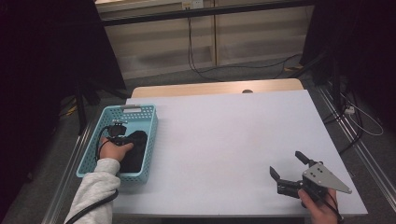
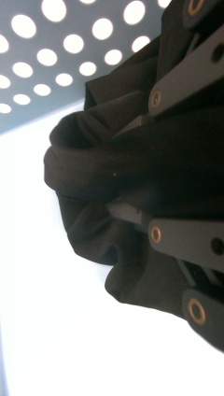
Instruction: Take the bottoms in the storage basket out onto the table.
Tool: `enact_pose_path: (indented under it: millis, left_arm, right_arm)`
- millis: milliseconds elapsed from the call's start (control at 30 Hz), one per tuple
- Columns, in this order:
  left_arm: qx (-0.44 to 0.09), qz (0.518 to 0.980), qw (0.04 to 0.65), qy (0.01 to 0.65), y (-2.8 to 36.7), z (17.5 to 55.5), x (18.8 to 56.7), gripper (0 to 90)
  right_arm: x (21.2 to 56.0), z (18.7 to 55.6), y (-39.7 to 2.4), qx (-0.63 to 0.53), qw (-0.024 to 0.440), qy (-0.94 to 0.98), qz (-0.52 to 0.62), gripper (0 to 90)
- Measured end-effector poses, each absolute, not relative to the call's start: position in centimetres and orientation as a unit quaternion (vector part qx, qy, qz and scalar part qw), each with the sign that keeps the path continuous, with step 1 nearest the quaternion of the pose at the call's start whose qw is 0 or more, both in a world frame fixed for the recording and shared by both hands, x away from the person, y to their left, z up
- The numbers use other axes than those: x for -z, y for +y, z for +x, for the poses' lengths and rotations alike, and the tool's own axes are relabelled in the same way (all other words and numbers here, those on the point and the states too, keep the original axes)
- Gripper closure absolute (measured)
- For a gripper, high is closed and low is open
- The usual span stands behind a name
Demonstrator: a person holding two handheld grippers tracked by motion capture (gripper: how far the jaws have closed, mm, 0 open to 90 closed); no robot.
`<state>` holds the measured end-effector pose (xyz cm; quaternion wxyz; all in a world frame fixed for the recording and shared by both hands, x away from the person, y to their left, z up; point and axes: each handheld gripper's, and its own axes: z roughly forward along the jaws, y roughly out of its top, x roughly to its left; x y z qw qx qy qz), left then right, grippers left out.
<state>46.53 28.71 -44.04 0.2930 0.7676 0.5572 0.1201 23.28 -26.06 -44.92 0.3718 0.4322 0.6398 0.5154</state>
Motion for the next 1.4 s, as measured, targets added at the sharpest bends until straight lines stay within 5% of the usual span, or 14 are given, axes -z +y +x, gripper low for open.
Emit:
enact_pose_path:
  millis: [767, 1100, 1167, 1267, 1400]
  left_arm:
    - [-0.110, 0.742, 0.354, 0.558, 30.3, 47.3, 37.1, 82.8]
    - [-0.127, 0.726, 0.366, 0.569, 30.9, 47.8, 38.2, 81.6]
    - [-0.127, 0.733, 0.355, 0.567, 30.8, 47.8, 39.1, 74.9]
    - [-0.148, 0.724, 0.347, 0.577, 30.6, 47.8, 40.2, 33.2]
    - [-0.171, 0.724, 0.336, 0.578, 31.1, 47.3, 40.2, 19.8]
  right_arm:
    - [45.1, 23.4, -26.1, -0.514, 0.370, 0.641, 0.435, 0.6]
    - [45.1, 23.4, -26.0, -0.513, 0.369, 0.643, 0.433, 0.7]
    - [45.2, 23.4, -26.0, -0.513, 0.367, 0.644, 0.433, 0.7]
    - [45.2, 23.4, -26.0, -0.512, 0.366, 0.646, 0.432, 0.7]
    - [45.2, 23.3, -26.0, -0.513, 0.364, 0.647, 0.431, 0.7]
